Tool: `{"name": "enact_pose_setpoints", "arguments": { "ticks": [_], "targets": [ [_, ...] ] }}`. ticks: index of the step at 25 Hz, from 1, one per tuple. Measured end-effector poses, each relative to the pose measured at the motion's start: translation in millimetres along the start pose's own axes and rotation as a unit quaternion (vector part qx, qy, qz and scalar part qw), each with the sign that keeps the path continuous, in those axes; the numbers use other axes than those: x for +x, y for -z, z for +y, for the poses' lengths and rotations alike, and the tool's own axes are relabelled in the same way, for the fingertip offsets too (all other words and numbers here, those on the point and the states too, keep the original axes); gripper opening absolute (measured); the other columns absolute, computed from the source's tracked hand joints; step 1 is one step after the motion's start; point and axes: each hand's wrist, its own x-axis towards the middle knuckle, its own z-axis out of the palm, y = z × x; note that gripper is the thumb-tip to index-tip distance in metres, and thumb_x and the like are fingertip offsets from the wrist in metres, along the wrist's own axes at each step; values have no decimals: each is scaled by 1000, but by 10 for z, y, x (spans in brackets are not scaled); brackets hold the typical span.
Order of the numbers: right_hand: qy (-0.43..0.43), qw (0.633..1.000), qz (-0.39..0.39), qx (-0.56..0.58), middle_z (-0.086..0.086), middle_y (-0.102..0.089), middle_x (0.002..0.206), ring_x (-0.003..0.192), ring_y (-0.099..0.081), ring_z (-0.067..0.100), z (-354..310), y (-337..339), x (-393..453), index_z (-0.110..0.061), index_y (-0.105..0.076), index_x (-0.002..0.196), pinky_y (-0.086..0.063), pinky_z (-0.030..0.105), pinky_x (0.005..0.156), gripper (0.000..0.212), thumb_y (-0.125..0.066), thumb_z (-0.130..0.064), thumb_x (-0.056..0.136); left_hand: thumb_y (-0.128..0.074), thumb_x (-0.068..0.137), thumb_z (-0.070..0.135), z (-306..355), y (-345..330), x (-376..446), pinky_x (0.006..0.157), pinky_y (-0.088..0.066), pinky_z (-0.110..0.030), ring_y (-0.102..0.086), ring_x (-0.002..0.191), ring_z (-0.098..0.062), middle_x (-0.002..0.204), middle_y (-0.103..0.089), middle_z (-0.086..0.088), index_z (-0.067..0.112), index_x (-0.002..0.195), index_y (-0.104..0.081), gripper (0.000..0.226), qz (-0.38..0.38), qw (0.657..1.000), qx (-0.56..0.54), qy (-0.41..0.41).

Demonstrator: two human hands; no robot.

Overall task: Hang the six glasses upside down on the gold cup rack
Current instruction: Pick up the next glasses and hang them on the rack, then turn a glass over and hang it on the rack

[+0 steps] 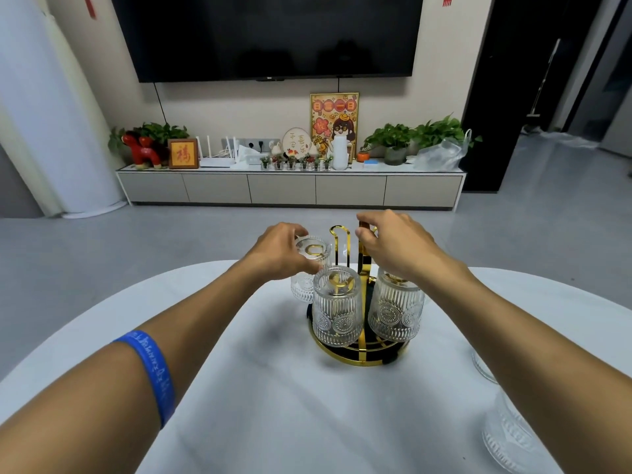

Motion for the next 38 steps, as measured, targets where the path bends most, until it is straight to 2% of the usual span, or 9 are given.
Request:
{"name": "enact_pose_setpoints", "arguments": {
  "ticks": [5, 11, 16, 20, 24, 28, 32, 35, 38],
  "targets": [
    [3, 999, 11, 32, 14, -69, 118, 106, -59, 37, -9, -40, -55, -13, -59, 121, -51, 49, 85, 35, -42, -36, 100, -86, 67, 33, -55, -36, -37, 93, -51, -38, -59, 115, -27, 134, -61, -10, 10, 138, -50, 83, -6, 999, -38, 18],
    [-15, 993, -26, 110, 8, -46, 151, 136, -43, 29, 129, 121, -281, -27, -36, 149, -35, 40, 105, 50, -36, -43, 102, -81, 76, 22, -29, -9, -220, 106, -42, -41, -43, 135, -29, 152, -41, -9, 21, 153, -25, 95, -14, 995, -88, 45],
    [-54, 986, 98, 121, 3, -57, 143, 134, -46, 26, 490, 81, -1623, -18, -58, 135, -35, 37, 105, 36, -51, -23, 100, -58, 89, 15, 245, -338, -1372, 94, -43, -13, -56, 121, -5, 134, -60, 6, 21, 140, -49, 52, 277, 917, -289, 7],
    [-88, 975, 202, 22, 8, -54, 144, 137, -42, 35, 679, 15, -2429, -13, -60, 131, -36, 52, 105, 42, -63, -11, 89, -55, 93, 10, 594, -981, -2212, 101, -42, -18, -52, 123, 1, 132, -56, 18, 27, 142, -47, 52, 150, 898, -413, 20],
    [-269, 962, 38, -38, 9, -15, 164, 140, -32, 36, 813, 7, -2520, -19, -21, 152, -36, 49, 102, 92, -67, -53, 80, -48, 92, -1, 627, -1201, -2468, 92, -43, -21, -52, 119, -8, 133, -55, 5, 27, 141, -48, 56, 85, 914, -389, 74],
    [-297, 950, -50, -81, 13, -39, 143, 114, -48, 39, 836, -4, -2375, -13, -30, 142, -43, 41, 84, 80, -65, -48, 79, -47, 90, -3, 599, -1154, -2555, 90, -46, -22, -52, 115, -7, 130, -55, 8, 29, 136, -52, 57, 68, 928, -359, 75],
    [-310, 944, -3, 111, 3, -54, 119, 102, -57, 27, 603, 204, -2285, -21, -55, 118, -42, 33, 74, 70, -78, -47, 58, -55, 87, 1, 593, -883, -2496, 77, -47, -20, -60, 108, -7, 123, -64, 5, 33, 114, -62, 43, 25, 920, -380, 91],
    [-257, 869, 67, 417, -4, -64, 114, 105, -63, 15, 163, 262, -2216, -27, -63, 111, -49, 32, 81, 71, -83, -51, 47, -74, 76, 28, 617, -582, -2404, 85, -52, -31, -67, 103, -10, 114, -72, 3, 27, 116, -66, 41, -65, 870, -478, 100],
    [-200, 809, 60, 550, 7, -66, 123, 113, -64, 27, -195, 322, -2049, -21, -64, 120, -48, 51, 101, 75, -85, -45, 52, -76, 72, 28, 565, -192, -2289, 91, -53, -37, -69, 106, -19, 115, -74, -3, 21, 115, -69, 45, -54, 833, -546, 69]
  ]
}}
